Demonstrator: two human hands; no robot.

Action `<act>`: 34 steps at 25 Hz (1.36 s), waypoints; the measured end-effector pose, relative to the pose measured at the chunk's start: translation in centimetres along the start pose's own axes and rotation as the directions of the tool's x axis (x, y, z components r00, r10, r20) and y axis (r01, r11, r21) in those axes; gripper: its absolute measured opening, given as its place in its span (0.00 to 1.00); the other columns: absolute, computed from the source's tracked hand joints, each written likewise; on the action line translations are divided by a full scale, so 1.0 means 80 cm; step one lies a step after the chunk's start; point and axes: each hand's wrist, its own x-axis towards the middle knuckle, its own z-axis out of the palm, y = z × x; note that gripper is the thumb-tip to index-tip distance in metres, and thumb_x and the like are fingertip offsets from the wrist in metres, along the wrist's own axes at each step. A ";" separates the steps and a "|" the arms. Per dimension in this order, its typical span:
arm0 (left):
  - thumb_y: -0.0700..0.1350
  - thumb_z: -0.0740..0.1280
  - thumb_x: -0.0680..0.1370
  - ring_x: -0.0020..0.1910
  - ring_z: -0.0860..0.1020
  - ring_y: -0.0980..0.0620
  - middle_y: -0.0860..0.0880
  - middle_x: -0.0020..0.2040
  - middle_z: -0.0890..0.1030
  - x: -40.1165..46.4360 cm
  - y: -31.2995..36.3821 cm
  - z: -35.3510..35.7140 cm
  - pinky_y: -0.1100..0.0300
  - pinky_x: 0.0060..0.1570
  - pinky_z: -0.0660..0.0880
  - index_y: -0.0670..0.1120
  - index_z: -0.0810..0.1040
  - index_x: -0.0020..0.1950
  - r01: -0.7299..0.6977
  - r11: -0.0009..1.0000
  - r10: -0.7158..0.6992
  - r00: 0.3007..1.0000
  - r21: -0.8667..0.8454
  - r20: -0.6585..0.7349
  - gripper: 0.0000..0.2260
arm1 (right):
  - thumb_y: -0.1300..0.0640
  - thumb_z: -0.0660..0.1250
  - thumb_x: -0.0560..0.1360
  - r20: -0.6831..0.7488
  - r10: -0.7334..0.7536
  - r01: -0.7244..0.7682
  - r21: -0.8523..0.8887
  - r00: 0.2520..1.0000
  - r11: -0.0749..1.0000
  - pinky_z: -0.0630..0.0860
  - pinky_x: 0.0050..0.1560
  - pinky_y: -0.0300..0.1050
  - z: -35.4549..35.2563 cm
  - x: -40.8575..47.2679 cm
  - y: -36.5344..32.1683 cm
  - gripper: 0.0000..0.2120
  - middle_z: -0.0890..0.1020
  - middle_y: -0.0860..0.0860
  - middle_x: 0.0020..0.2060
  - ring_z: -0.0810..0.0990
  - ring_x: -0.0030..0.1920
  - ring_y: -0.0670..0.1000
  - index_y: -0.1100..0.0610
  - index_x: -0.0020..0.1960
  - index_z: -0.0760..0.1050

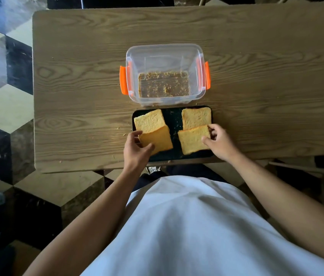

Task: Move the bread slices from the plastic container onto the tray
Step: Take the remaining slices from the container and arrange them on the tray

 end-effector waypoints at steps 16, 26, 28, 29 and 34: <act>0.42 0.64 0.75 0.60 0.78 0.42 0.42 0.62 0.81 0.015 0.047 0.002 0.51 0.59 0.75 0.43 0.70 0.72 -0.005 0.954 0.029 0.997 0.300 -0.076 0.24 | 0.52 0.68 0.75 0.072 -0.182 0.193 -0.200 0.981 0.961 0.76 0.59 0.49 0.097 0.030 -0.125 0.23 0.76 0.56 0.63 0.77 0.59 0.56 0.57 0.69 0.72; 0.42 0.63 0.76 0.66 0.73 0.39 0.38 0.67 0.76 0.029 0.061 0.015 0.47 0.66 0.70 0.41 0.66 0.75 -0.017 0.915 0.031 0.999 0.403 -0.028 0.26 | 0.50 0.67 0.76 0.044 -0.005 0.007 -0.047 0.999 0.999 0.74 0.56 0.46 0.114 0.039 -0.124 0.26 0.76 0.56 0.65 0.77 0.61 0.56 0.58 0.71 0.69; 0.42 0.63 0.76 0.68 0.70 0.38 0.37 0.68 0.75 0.030 0.061 0.017 0.47 0.68 0.67 0.41 0.66 0.75 -0.024 0.897 0.039 0.999 0.441 -0.026 0.27 | 0.50 0.67 0.75 0.033 0.006 -0.006 -0.013 0.999 1.000 0.75 0.59 0.48 0.114 0.040 -0.127 0.25 0.76 0.56 0.64 0.77 0.61 0.55 0.58 0.70 0.70; 0.43 0.63 0.76 0.68 0.68 0.37 0.37 0.68 0.75 0.030 0.061 0.018 0.47 0.69 0.66 0.40 0.66 0.75 -0.025 0.890 0.042 0.999 0.454 -0.027 0.27 | 0.50 0.68 0.75 0.028 0.005 -0.005 0.000 1.000 1.000 0.75 0.61 0.49 0.115 0.040 -0.128 0.25 0.76 0.56 0.64 0.77 0.61 0.55 0.58 0.70 0.71; 0.43 0.63 0.76 0.69 0.65 0.38 0.37 0.70 0.73 0.033 0.059 0.019 0.48 0.69 0.62 0.40 0.64 0.76 -0.045 0.866 0.067 0.997 0.498 -0.028 0.28 | 0.49 0.69 0.73 0.039 0.003 -0.004 0.034 0.999 0.999 0.75 0.62 0.50 0.119 0.040 -0.132 0.28 0.76 0.56 0.65 0.76 0.62 0.55 0.57 0.70 0.71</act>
